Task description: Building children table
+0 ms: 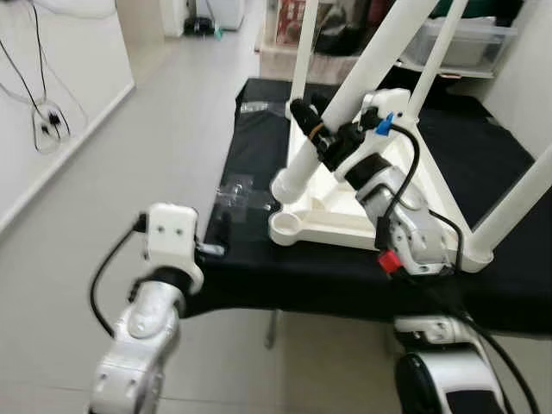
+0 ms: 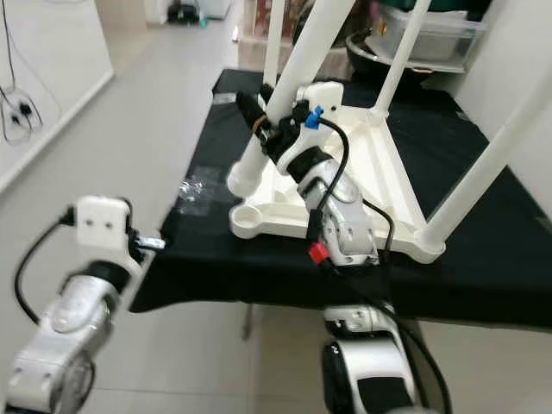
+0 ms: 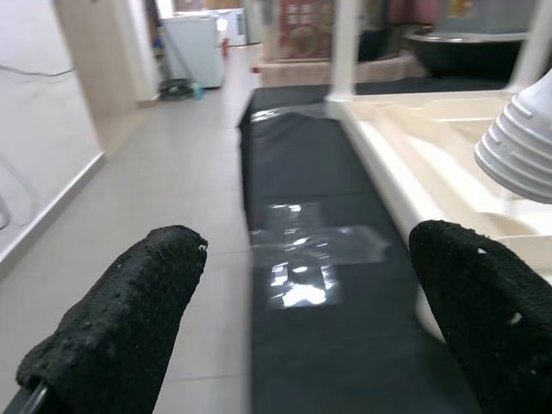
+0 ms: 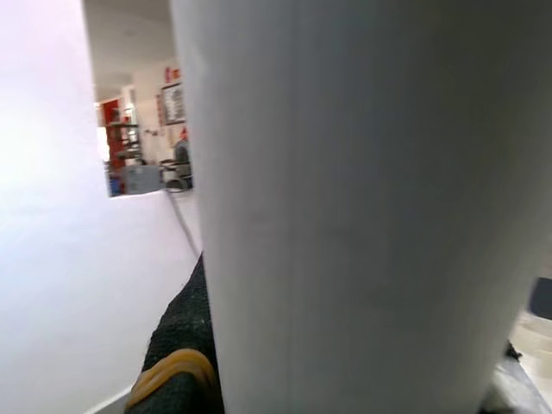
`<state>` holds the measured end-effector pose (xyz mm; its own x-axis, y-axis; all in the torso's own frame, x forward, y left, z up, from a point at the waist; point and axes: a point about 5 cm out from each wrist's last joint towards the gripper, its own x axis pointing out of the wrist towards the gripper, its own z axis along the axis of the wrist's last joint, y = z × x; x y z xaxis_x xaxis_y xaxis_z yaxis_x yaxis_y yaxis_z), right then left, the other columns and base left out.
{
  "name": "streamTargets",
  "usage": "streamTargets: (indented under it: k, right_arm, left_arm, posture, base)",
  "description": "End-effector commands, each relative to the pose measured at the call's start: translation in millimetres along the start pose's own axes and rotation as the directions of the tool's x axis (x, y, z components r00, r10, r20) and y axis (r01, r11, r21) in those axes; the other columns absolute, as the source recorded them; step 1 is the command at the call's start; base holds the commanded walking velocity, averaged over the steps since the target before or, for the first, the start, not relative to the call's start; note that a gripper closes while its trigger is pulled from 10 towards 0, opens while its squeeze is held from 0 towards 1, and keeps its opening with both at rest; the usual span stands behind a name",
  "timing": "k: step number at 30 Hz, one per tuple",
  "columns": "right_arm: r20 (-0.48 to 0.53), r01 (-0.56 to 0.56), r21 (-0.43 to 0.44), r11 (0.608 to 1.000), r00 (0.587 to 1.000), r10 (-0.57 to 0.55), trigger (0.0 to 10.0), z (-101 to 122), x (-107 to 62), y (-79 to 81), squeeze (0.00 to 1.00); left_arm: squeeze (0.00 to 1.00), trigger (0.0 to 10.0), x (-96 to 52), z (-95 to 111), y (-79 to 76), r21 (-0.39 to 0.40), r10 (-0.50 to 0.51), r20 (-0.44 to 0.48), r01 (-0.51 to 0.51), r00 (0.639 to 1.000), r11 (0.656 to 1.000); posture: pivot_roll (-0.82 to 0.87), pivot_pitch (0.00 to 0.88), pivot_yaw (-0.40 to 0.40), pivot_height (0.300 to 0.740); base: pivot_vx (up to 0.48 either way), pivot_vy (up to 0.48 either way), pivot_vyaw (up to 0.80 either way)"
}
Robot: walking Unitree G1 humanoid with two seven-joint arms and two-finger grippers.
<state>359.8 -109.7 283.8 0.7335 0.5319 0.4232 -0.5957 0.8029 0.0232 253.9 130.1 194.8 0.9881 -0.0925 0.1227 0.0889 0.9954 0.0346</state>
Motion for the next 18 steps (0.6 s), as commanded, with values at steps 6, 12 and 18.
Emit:
streamTargets:
  k: [6,12,18]
  right_arm:
    - [0.024,0.015,-0.019,1.0,1.0,-0.015,10.0,5.4,-1.7,-4.8,0.0]
    - [0.028,-0.001,-0.037,0.999,1.0,0.002,10.0,7.0,-0.8,-4.8,0.0]
    - [0.056,-0.035,-0.008,0.999,0.998,0.035,10.0,16.5,3.4,-9.8,0.0]
  left_arm:
    - [0.0,10.0,0.1,-3.9,-4.1,0.004,-0.015,-0.024,0.015,1.0,1.0]
    - [0.0,10.0,0.3,-1.6,-4.8,-0.011,-0.016,-0.014,0.016,1.0,1.0]
    - [0.0,10.0,0.1,-6.7,-3.0,-0.07,-0.002,-0.048,-0.002,0.999,0.998]
  posture:
    - [0.09,0.065,-0.104,0.74]
    - [0.09,0.065,-0.104,0.74]
    - [0.08,0.069,-0.108,0.74]
  base:
    - [0.285,0.0,0.0]
    - [0.17,0.0,0.0]
    - [0.0,0.0,0.0]
